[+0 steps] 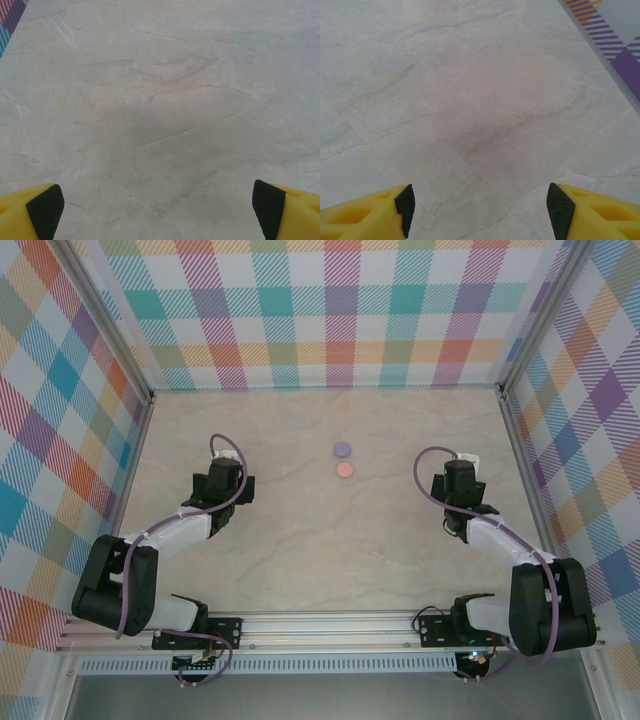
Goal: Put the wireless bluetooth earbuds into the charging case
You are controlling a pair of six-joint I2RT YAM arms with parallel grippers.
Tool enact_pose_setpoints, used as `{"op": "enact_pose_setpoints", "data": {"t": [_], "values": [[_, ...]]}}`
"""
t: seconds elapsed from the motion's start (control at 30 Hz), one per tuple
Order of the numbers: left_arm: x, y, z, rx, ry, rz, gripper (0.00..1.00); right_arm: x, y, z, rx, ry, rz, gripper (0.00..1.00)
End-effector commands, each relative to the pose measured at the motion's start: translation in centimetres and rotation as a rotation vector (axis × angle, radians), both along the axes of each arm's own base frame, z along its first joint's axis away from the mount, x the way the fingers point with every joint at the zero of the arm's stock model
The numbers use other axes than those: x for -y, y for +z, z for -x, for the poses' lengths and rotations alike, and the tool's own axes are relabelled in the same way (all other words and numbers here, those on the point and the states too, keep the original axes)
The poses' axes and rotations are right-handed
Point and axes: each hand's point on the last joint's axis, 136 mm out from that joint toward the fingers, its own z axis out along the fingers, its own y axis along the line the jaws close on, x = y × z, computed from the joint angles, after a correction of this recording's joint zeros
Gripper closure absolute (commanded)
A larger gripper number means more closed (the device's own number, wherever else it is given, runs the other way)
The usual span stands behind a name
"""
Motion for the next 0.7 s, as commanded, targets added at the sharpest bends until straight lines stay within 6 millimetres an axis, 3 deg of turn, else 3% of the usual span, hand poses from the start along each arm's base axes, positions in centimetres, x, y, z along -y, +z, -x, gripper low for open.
{"op": "enact_pose_setpoints", "data": {"t": [0.0, 0.23, 0.4, 0.67], "values": [[0.2, 2.1, -1.4, 0.152, -0.057, 0.038, 0.0, -0.8, 1.0, -1.8, 0.104, 0.072, -0.017, 0.25], [0.2, 0.8, -1.2, 0.207, -0.149, 0.205, 0.0, -0.8, 1.6, -2.6, 0.239, 0.135, -0.11, 0.22], [0.1, 1.1, -1.4, 0.3, -0.189, 0.251, 0.0, -1.0, 2.3, -3.0, 0.35, 0.19, -0.12, 0.21], [-0.1, -0.3, -1.9, 0.292, -0.199, 0.277, 0.0, -0.6, 1.1, -3.7, 0.348, 0.184, -0.125, 0.19]]}}
